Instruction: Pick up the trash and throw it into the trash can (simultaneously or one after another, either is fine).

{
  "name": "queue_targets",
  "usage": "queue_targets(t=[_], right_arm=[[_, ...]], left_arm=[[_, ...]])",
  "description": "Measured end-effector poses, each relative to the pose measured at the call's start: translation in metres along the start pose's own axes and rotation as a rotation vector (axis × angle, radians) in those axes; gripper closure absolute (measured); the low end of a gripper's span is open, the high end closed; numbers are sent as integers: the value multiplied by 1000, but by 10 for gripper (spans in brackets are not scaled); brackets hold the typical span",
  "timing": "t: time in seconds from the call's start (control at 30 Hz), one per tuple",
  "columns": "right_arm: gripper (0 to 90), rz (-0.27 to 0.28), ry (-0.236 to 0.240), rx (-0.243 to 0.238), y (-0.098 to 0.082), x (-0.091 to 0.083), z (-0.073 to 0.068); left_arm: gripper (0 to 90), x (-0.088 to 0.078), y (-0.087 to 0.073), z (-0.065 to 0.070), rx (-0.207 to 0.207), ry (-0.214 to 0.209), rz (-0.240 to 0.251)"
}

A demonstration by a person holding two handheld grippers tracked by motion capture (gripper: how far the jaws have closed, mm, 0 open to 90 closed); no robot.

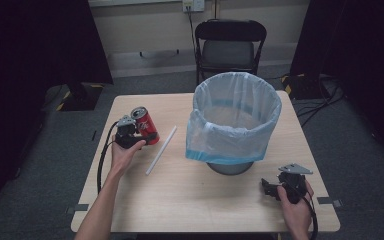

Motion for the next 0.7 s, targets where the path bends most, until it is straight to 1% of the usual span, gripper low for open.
queue_targets(t=[0.03, 0.07, 0.13, 0.17, 0.23, 0.27, 0.37, 0.43, 0.47, 0.53, 0.63, 0.67, 0.7], right_arm=[[99, 0, 0, 0, 0, 0, 0], [100, 1, 0, 0, 0, 0, 0], [99, 0, 0, 0, 0, 0, 0], [100, 1, 0, 0, 0, 0, 0], [100, 0, 0, 0, 0, 0, 0], [100, 0, 0, 0, 0, 0, 0], [99, 0, 0, 0, 0, 0, 0], [100, 0, 0, 0, 0, 0, 0], [99, 0, 0, 0, 0, 0, 0], [100, 0, 0, 0, 0, 0, 0], [100, 0, 0, 0, 0, 0, 0], [99, 0, 0, 0, 0, 0, 0], [100, 0, 0, 0, 0, 0, 0]], left_arm=[[343, 0, 0, 0, 0, 0, 0], [343, -2, 1, 1, 10, 3, 3], [343, -4, 2, 2, -1, -22, 16], [343, -5, 3, 2, -6, -23, 20], [343, -7, 4, 3, 1, -20, 24], [343, -10, 5, 5, -4, -30, 31], [343, -12, 7, 8, 1, -36, 33], [343, -15, 9, 10, -4, -35, 46], [343, -18, 11, 12, -3, -43, 60], [343, -20, 12, 13, -4, -43, 63], [343, -25, 14, 14, -6, -62, 82], [343, -25, 14, 14, -6, -62, 82], [343, -29, 15, 13, -14, -73, 97]])
Point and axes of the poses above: each handheld gripper's, and its own axes: x roughly forward along the jaws, y roughly out of its top, z roughly to its right, the point moved 1 cm from there along x, roughly forward along the jaws, and after that the axes turned 4 degrees about -z, right-handed, at the moved point
